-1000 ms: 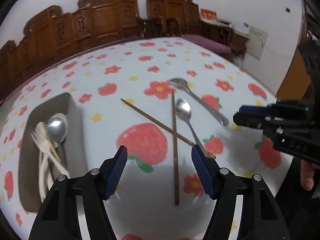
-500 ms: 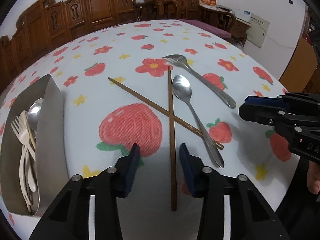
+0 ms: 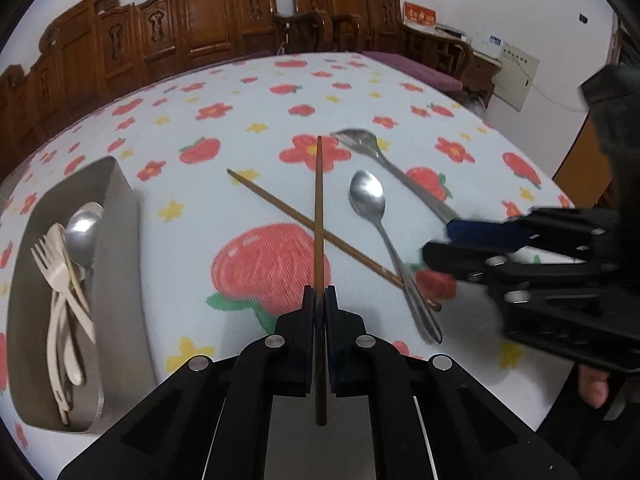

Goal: Organize utensils
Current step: 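Reach the left gripper to a wooden chopstick and grasp it, then lift the chopstick with the left gripper while the right grasps a metal spoon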

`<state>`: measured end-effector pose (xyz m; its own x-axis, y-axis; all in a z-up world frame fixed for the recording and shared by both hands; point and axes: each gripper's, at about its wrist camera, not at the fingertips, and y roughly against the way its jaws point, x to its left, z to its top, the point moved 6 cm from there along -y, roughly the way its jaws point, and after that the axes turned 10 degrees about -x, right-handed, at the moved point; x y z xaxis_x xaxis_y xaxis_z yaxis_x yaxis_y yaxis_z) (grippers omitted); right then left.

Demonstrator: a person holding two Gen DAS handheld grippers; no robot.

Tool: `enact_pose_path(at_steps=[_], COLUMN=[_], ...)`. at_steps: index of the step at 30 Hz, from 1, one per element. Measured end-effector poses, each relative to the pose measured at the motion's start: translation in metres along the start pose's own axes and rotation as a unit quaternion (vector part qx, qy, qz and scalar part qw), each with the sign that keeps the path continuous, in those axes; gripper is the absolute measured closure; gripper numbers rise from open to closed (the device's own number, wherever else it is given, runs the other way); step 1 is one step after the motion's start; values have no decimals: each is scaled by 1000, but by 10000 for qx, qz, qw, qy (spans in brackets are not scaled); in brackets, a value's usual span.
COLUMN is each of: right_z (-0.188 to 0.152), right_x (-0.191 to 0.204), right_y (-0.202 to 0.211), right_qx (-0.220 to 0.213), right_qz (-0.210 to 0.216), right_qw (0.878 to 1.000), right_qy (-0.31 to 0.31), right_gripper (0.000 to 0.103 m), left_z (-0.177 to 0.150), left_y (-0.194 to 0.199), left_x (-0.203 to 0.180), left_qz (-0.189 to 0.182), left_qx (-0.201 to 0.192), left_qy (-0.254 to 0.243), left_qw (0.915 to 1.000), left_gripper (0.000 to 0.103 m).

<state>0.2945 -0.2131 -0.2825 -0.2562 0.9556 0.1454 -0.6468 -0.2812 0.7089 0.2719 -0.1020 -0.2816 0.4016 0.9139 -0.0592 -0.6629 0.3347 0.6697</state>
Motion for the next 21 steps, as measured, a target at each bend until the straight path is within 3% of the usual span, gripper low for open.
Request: enact_pose_path(at_steps=[13,16,21], right_z=[11,10,12], right_x=[11,6,6], right_y=[-38,-38,-41], right_qx=[359,405,477], right_qz=[-553,-744,-746], right_qw=[9977,9963,9959], right_qy=[-146,-168,-196], right_gripper=[70,78,75], left_z=[18,20,23], left_y=[27,32,37], left_x=[9,13,16], left_qz=[18,31,50], left_qx=[-400,-437,-497], left_qy=[-6,40,64], left_qw=[9992,9990,9987], left_gripper=[99,99,99])
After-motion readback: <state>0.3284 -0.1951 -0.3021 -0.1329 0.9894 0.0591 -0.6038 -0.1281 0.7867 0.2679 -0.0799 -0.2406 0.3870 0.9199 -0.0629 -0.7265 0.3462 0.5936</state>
